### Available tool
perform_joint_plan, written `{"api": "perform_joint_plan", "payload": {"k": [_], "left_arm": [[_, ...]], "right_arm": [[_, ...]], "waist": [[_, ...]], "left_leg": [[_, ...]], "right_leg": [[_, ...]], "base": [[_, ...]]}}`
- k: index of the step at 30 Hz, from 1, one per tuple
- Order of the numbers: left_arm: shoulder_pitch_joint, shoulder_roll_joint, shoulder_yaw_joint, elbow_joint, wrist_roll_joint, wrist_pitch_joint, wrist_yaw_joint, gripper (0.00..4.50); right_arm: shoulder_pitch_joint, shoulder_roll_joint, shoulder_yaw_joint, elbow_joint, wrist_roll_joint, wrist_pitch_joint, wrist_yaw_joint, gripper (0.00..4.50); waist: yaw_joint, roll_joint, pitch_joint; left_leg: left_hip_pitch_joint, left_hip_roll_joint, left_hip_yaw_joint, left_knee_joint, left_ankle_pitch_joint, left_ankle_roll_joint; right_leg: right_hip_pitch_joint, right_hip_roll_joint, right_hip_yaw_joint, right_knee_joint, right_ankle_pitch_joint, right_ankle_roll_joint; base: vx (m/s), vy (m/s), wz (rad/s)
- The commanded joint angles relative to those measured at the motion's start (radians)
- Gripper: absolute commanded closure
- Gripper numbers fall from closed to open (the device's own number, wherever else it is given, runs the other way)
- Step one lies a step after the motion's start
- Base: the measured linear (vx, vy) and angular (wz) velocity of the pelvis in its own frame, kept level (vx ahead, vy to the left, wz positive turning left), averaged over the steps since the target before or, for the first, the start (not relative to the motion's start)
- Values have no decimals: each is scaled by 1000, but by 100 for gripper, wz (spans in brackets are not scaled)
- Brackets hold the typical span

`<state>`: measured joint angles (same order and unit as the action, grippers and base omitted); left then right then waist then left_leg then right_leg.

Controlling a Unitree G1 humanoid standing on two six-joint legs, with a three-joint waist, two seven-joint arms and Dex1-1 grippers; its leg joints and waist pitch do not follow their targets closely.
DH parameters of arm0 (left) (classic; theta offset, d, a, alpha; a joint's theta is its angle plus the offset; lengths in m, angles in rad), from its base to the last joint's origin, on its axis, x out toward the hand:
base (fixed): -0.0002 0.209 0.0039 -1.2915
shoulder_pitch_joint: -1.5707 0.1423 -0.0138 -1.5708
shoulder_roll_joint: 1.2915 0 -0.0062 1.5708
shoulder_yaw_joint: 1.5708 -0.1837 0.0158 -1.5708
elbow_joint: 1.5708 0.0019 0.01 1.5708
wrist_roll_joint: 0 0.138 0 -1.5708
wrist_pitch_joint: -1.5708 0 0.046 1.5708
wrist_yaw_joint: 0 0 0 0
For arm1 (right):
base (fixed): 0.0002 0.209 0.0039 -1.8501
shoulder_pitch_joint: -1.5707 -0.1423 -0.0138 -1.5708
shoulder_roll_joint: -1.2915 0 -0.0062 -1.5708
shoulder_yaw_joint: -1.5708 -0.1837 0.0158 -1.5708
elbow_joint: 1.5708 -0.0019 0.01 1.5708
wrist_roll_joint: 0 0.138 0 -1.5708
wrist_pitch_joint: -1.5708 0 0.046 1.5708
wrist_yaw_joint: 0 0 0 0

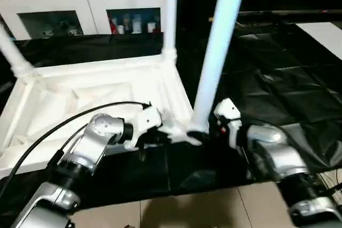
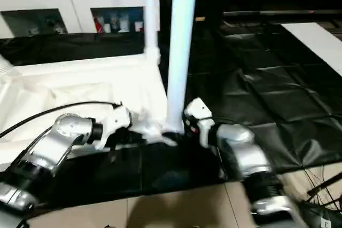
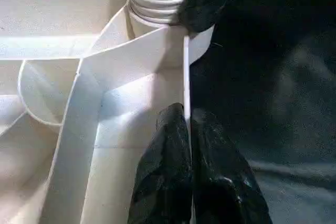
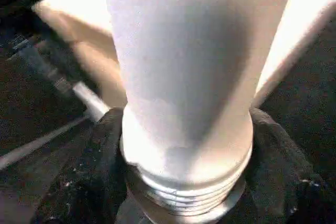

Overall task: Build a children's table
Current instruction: Rotate leg to tighten

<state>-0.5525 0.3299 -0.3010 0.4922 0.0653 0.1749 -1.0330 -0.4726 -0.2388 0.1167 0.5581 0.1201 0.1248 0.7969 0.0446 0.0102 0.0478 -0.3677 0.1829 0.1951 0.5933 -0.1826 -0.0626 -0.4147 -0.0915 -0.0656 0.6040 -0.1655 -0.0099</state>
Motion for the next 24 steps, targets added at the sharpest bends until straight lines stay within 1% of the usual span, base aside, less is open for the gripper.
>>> {"api": "perform_joint_plan", "payload": {"k": [1,2,3,4,5,6,7,8,9,10,11,12,13,14,15,17,18,19,20,21,22,24], "left_arm": [[-16,-49,-21,50,13,19,60,450],[-33,-71,-18,82,23,27,99,450],[-61,-106,-13,130,37,47,164,450],[-72,-120,-10,150,43,56,192,450],[-90,-143,-4,180,49,70,237,450],[-115,-176,3,226,53,88,288,450],[-133,-199,5,258,55,98,321,450],[-156,-227,6,305,65,98,367,450],[-172,-247,7,340,73,94,395,450],[-189,-268,7,379,81,90,422,450],[-200,-283,9,404,84,86,438,450],[-201,-284,8,407,84,85,439,450],[-206,-290,6,417,88,82,443,450],[-211,-296,4,432,92,74,445,450],[-214,-298,4,439,94,68,447,450],[-216,-296,3,444,96,63,446,450],[-219,-296,3,453,97,58,447,450],[-221,-296,4,457,98,54,448,450],[-226,-294,7,472,100,43,448,450],[-228,-286,9,489,105,26,445,450],[-227,-285,9,489,105,23,444,450],[-214,-267,5,481,108,4,424,450]], "right_arm": [[-40,44,-49,27,18,32,-119,181],[-47,72,-64,39,25,50,-164,181],[-62,109,-78,69,15,59,-251,181],[-69,124,-84,83,10,60,-288,181],[-80,144,-92,107,0,65,-344,181],[-100,174,-104,149,-10,75,-433,181],[-114,194,-110,180,-17,79,-494,181],[-135,222,-117,222,-26,76,-563,181],[-152,243,-119,255,-37,65,-613,181],[-170,264,-120,287,-49,52,-662,181],[-181,278,-122,306,-55,43,-694,181],[-183,280,-122,308,-55,43,-695,181],[-189,289,-124,318,-54,40,-701,181],[-198,303,-124,330,-51,30,-692,181],[-201,307,-120,331,-58,20,-690,181],[-198,309,-118,320,-49,15,-646,181],[-197,311,-119,316,-44,12,-621,146],[-197,312,-120,316,-42,11,-614,125],[-199,314,-123,317,-39,6,-602,111],[-198,311,-123,312,-35,-10,-589,109],[-198,310,-123,312,-35,-12,-589,109],[-186,286,-105,284,-50,-30,-581,76]], "waist": [[3,-7,-60],[4,-7,-61],[3,-7,-59],[-1,-6,-59],[2,-6,-61],[1,-6,-61],[1,-6,-61],[1,-3,-59],[-2,-5,-58],[-3,-3,-59],[-1,-1,-59],[-2,-2,-59],[-2,-4,-57],[-1,-3,-57],[-2,-4,-57],[-2,-4,-58],[-1,-4,-58],[-1,-5,-58],[-1,-4,-58],[0,-5,-58],[0,-7,-57],[0,-6,-56]], "left_leg": [[10,39,-21,-73,-255,32],[14,41,-23,-74,-268,28],[13,40,-22,-75,-270,27],[13,38,-22,-76,-275,19],[16,39,-24,-75,-275,13],[13,38,-24,-76,-273,14],[14,37,-22,-76,-270,12],[17,36,-24,-76,-289,8],[17,33,-22,-76,-298,7],[19,34,-24,-77,-311,1],[24,34,-26,-79,-325,-3],[24,34,-25,-79,-331,0],[18,34,-26,-81,-338,8],[21,35,-27,-82,-350,12],[21,34,-27,-83,-357,14],[21,35,-28,-84,-371,18],[21,35,-29,-84,-371,18],[22,34,-28,-83,-372,20],[22,34,-28,-84,-374,22],[22,34,-28,-84,-371,24],[19,34,-29,-86,-370,28],[19,35,-30,-86,-369,30]], "right_leg": [[51,-53,41,-82,-333,-201],[49,-54,41,-84,-346,-196],[48,-53,41,-85,-348,-194],[45,-51,41,-86,-352,-190],[47,-55,41,-85,-350,-190],[48,-53,41,-86,-344,-189],[46,-53,41,-87,-338,-190],[45,-54,40,-90,-358,-187],[44,-53,39,-93,-373,-183],[41,-54,39,-96,-385,-178],[42,-54,38,-98,-389,-174],[42,-54,37,-99,-385,-174],[47,-55,37,-100,-378,-172],[46,-55,37,-101,-383,-169],[46,-54,36,-102,-390,-166],[48,-57,36,-104,-411,-158],[48,-57,36,-104,-413,-157],[47,-57,36,-105,-418,-155],[46,-56,36,-107,-423,-154],[46,-57,36,-107,-424,-152],[49,-58,36,-107,-432,-147],[47,-60,35,-111,-456,-139]], "base": [[0,0,0],[0,0,0],[0,0,0],[0,0,0],[0,0,0],[0,0,0],[0,0,0],[0,0,0],[0,0,0],[0,0,0],[0,0,0],[0,0,0],[0,0,0],[0,0,0],[0,0,0],[0,0,0],[0,0,0],[0,0,0],[0,0,0],[0,0,0],[0,0,0],[0,0,0]]}}
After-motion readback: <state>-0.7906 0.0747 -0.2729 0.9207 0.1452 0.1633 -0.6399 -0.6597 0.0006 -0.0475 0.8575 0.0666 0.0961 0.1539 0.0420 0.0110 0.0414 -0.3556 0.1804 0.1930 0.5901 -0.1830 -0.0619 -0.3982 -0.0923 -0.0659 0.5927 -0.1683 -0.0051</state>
